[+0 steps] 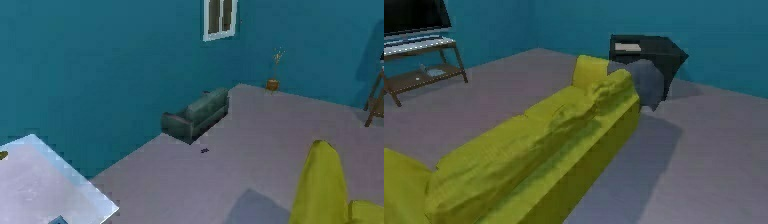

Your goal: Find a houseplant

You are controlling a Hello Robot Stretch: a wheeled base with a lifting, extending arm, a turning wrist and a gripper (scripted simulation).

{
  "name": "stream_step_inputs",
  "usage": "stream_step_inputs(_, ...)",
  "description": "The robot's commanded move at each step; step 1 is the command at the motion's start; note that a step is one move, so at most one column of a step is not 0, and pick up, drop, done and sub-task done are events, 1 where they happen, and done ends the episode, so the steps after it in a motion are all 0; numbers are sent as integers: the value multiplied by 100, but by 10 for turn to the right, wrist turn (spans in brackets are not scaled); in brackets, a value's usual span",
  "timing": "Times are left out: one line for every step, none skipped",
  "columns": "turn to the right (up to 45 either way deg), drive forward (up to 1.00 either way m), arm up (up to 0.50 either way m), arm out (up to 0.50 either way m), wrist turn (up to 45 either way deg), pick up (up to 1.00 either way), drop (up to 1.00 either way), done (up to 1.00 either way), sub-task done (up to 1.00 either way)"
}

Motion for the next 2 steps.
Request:
stream_step_inputs(0, 55, 0, 0, 0, 0, 0, 0, 0)
stream_step_inputs(300, 0, 0, 0, 0, 0, 0, 0, 0)
